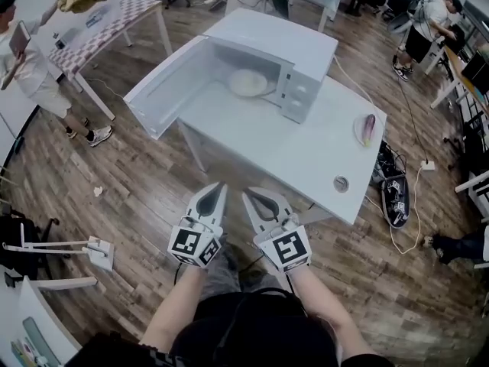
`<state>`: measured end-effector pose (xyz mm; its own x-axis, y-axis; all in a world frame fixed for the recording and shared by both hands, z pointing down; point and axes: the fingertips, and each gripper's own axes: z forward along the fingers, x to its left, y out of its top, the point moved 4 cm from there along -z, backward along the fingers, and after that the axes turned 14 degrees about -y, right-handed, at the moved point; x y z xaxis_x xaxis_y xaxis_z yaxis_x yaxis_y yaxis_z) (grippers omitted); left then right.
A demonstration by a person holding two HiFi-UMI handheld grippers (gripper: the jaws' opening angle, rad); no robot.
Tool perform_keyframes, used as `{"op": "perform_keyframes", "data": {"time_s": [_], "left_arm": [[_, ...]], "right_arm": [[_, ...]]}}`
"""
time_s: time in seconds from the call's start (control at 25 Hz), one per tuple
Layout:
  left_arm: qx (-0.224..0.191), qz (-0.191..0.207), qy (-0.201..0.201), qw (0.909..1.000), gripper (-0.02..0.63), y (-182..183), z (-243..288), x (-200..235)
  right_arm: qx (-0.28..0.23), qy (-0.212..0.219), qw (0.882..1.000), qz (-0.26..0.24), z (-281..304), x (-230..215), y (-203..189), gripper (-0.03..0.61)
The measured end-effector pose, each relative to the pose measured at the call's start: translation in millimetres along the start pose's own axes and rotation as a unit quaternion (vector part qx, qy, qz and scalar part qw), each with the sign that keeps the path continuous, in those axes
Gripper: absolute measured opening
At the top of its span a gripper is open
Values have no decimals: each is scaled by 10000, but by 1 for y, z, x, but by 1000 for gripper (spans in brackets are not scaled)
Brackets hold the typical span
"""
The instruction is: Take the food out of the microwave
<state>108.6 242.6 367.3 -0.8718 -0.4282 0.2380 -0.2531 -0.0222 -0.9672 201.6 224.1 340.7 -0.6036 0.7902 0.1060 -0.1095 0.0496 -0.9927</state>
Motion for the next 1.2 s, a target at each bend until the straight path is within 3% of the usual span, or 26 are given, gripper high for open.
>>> {"op": "perform_keyframes", "data": {"time_s": [0.76, 1.2], "left_arm": [[300, -67, -621, 9976, 9, 24, 46, 178], [453, -248, -1063, 9930, 9, 19, 53, 227]], "right_arm": [[414, -507, 9976, 242, 176, 4, -15, 17], [562, -854, 9946, 169, 224, 15, -23, 17]]}}
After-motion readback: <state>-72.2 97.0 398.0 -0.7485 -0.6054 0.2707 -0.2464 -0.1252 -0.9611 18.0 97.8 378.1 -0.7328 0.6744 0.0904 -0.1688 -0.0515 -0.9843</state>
